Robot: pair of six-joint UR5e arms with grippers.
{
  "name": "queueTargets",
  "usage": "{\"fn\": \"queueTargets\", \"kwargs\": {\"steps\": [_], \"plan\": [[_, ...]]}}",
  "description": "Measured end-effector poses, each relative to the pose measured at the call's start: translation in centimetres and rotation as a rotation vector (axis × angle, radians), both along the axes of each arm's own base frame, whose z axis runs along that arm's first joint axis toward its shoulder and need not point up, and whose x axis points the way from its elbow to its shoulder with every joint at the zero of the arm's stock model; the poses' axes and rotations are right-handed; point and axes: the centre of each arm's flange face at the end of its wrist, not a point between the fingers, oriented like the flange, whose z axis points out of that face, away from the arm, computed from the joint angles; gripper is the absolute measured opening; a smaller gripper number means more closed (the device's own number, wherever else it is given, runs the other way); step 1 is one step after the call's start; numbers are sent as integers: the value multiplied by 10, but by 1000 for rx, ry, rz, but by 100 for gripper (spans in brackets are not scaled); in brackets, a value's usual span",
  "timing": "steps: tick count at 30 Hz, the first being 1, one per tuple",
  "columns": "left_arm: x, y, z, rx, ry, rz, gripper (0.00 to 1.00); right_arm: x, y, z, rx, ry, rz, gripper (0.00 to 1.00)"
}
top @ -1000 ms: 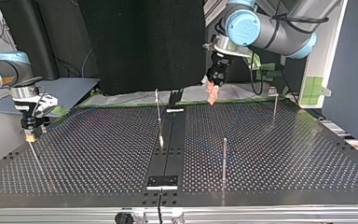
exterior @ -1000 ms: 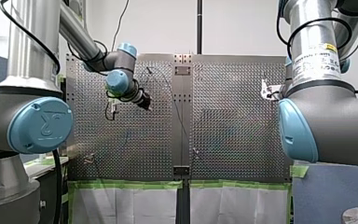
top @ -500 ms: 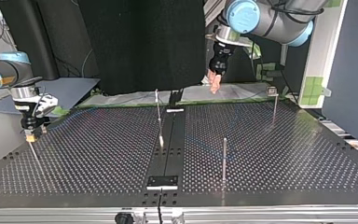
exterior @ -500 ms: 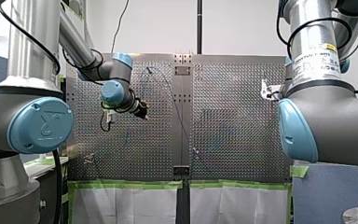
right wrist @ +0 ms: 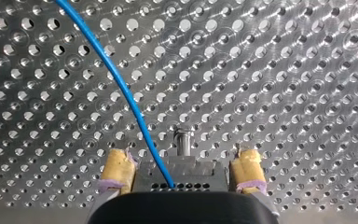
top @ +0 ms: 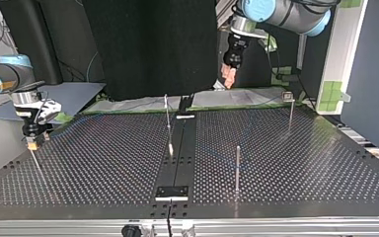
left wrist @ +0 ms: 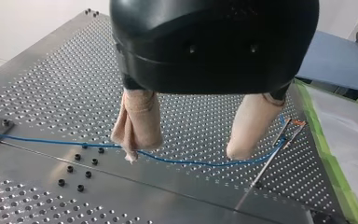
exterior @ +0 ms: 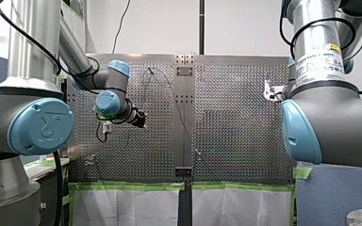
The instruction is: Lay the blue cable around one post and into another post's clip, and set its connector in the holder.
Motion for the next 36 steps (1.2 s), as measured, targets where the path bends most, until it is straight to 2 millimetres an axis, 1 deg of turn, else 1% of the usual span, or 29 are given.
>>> {"fn": "queueTargets", "kwargs": {"steps": [9,12,19,36], "plan": [[-21,7,-21,-4,2,1,100,0,0,0,2,0,1,98],[-24,9,-24,-8,-10,1,100,0,0,0,2,0,1,98],[-20,7,-22,-26,-57,1,100,0,0,0,0,0,1,98],[-4,2,-8,-85,-197,4,100,3,1,0,-2,6,5,98]]}}
